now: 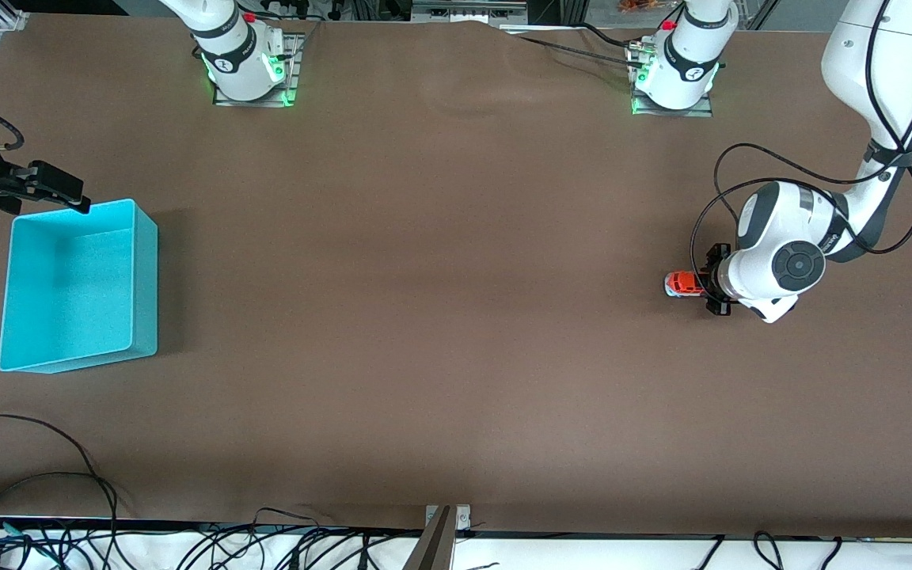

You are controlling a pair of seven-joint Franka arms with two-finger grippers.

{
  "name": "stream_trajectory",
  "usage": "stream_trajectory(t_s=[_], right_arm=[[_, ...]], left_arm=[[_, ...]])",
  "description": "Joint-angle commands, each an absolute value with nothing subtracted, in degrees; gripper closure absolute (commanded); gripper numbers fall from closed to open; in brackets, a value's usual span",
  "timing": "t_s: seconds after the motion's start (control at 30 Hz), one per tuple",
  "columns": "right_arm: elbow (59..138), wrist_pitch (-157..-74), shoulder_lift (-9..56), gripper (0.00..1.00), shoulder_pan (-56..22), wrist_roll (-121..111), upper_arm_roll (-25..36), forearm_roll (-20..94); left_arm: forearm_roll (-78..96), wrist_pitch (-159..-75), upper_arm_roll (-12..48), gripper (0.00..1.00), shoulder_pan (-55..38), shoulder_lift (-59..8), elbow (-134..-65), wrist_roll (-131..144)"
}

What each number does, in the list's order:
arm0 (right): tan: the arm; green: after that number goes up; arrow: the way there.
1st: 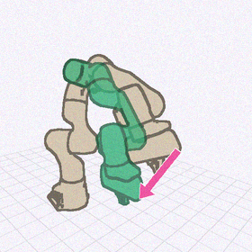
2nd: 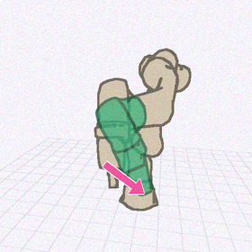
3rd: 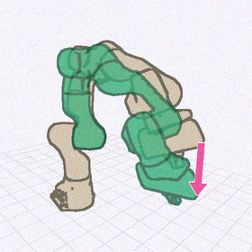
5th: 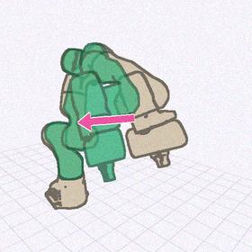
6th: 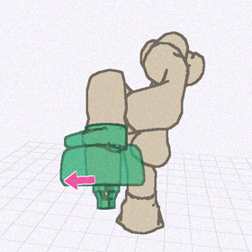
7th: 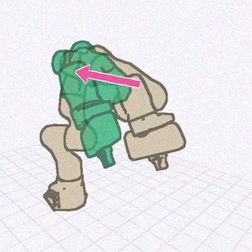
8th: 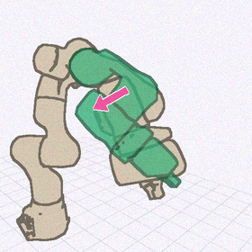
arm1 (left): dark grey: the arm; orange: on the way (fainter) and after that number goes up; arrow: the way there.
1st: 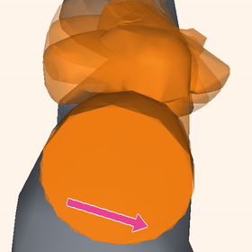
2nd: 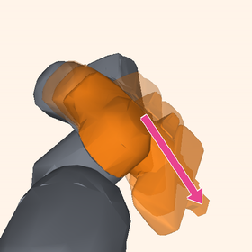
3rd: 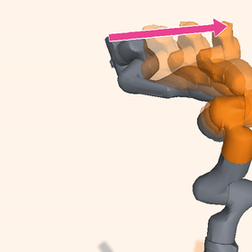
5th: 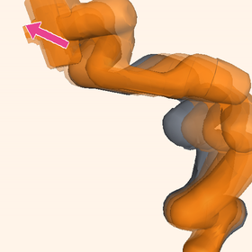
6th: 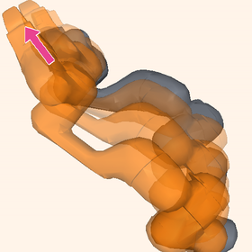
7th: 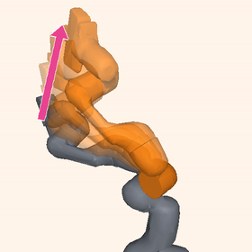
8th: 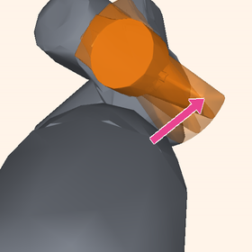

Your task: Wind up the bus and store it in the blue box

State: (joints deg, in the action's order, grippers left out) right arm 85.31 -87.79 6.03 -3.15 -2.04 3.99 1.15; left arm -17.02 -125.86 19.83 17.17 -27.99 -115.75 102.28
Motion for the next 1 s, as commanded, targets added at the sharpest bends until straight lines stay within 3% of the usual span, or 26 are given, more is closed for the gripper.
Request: stream_trajectory(t_s=[0.0,0.97], right_arm=[[84.8,-87.8,5.8,0.0,-3.3,-1.5,4.0,1.0],[84.8,-87.9,5.8,0.0,-3.3,-1.6,4.0,0.9]], left_arm=[[-20.6,-125.9,19.5,1.0,18.6,-29.7,-115.6,102.0],[-28.0,-126.7,19.4,1.0,26.2,-30.5,-115.4,98.8]])
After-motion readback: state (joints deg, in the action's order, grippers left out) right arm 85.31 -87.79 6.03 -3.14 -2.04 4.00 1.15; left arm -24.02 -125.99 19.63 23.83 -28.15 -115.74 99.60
